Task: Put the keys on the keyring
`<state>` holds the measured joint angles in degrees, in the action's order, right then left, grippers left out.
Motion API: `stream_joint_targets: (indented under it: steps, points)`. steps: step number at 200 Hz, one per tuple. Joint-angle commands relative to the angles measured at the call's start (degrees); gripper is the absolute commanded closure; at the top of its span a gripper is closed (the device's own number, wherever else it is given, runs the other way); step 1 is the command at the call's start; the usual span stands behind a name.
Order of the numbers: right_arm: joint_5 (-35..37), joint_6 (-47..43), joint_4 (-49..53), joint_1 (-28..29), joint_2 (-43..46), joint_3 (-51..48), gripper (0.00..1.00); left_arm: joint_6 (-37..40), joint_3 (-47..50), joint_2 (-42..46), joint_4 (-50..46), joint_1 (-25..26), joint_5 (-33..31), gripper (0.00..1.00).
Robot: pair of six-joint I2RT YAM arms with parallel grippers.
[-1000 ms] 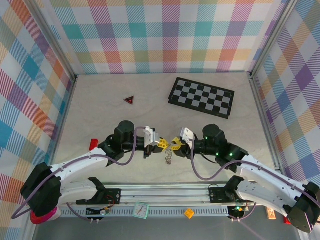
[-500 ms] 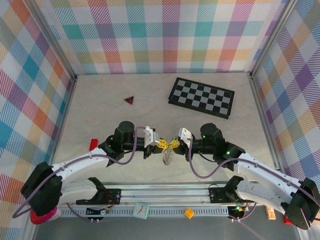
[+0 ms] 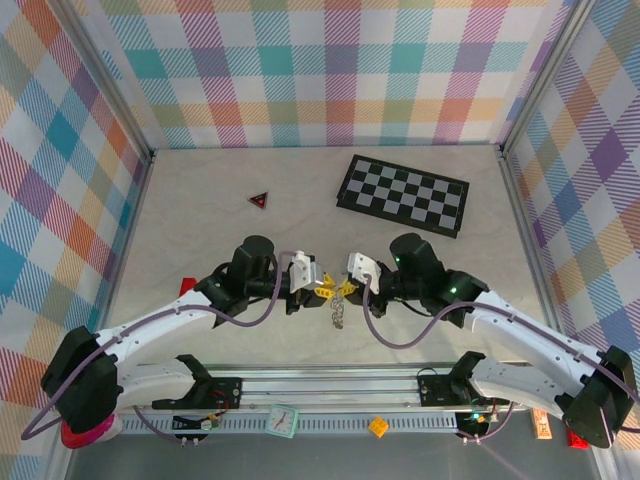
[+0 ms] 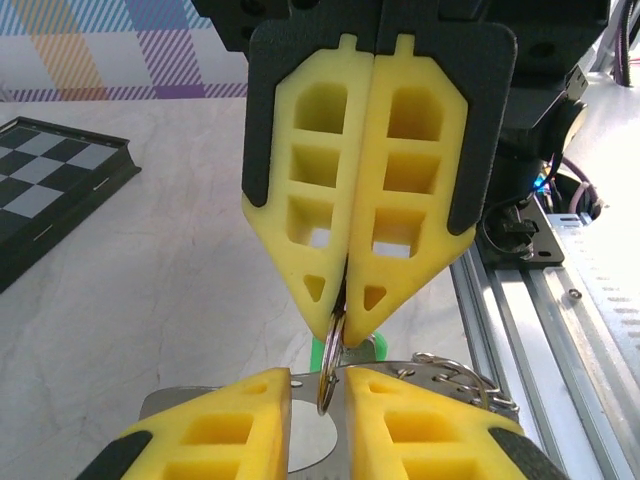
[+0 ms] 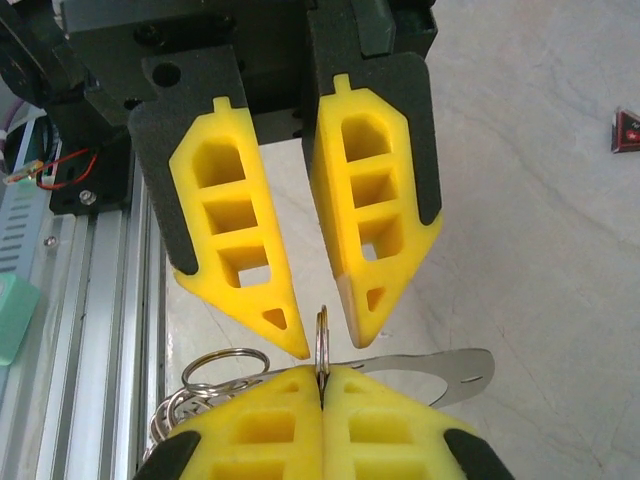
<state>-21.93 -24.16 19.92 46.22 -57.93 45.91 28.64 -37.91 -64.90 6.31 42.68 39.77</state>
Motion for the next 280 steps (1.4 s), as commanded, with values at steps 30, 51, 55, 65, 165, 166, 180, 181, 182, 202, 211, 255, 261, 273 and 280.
stream_joint_targets:
  steps: [30, 51, 55, 65, 165, 166, 180, 181, 182, 202, 211, 255, 261, 273, 280]
  points:
    - [0.35, -6.44, 9.75, 1.85, -4.21, 7.14, 1.0, 3.42, -3.51, -0.38, -4.99, 0.56, 0.65, 0.82]
    - [0.32, -7.09, 10.25, 2.38, -5.4, 8.38, 1.0, 3.78, -4.04, -1.09, -5.52, 0.56, 1.01, 0.83]
    - [0.23, -7.04, 10.1, 2.45, -5.5, 8.48, 1.0, 3.91, -4.15, -1.21, -5.58, 0.53, 1.01, 0.83]
    - [-0.1, -6.95, 9.71, 2.56, -5.68, 8.75, 1.0, 4.18, -4.34, -1.37, -5.92, 0.56, 1.01, 0.84]
    - [0.41, 4.53, 2.08, -0.07, 1.48, 1.56, 0.72, 3.89, -1.54, 0.6, -2.04, 0.55, 1.78, 1.0]
    - [0.45, 4.64, 2.02, -0.12, 1.58, 1.43, 0.72, 3.8, -1.5, 0.67, -1.93, 0.56, 1.79, 1.0]
    - [1.34, 6.2, 1.3, -0.17, 2.83, -0.22, 0.71, 3.26, -0.83, 0.84, -0.61, 0.52, 2.06, 1.0]
    - [1.4, 6.3, 1.24, -0.16, 2.87, -0.3, 0.71, 3.26, -0.84, 0.88, -0.56, 0.55, 2.06, 1.0]
    - [1.47, 6.3, 1.19, -0.21, 2.93, -0.39, 0.71, 3.17, -0.8, 0.9, -0.49, 0.56, 2.07, 1.0]
    - [1.72, 7.94, 0.81, -0.17, 3.57, -1.76, 0.71, 2.74, -0.02, 1.19, 0.71, 0.56, 2.16, 1.0]
    - [1.94, 8.33, 0.8, -0.16, 3.35, -1.95, 0.71, 2.6, 0.2, 1.31, 1.17, 0.57, 2.3, 1.0]
    - [1.95, 8.36, 0.6, -0.17, 1.56, -1.09, 0.75, 2.55, 0.47, 1.54, 1.39, 0.65, 2.42, 1.0]
    - [1.76, 8.34, 0.48, -0.16, 1.4, -1.0, 0.76, 2.56, 0.47, 1.67, 1.34, 0.6, 2.42, 1.0]
    - [1.46, 8.34, 0.05, -0.18, 1.16, -1.01, 0.78, 2.51, 0.55, 1.7, 1.47, 0.65, 2.51, 1.0]
    - [1.3, 8.34, -0.04, -0.23, 1.0, -1.04, 0.79, 2.56, 0.56, 1.76, 1.52, 0.63, 2.46, 1.0]
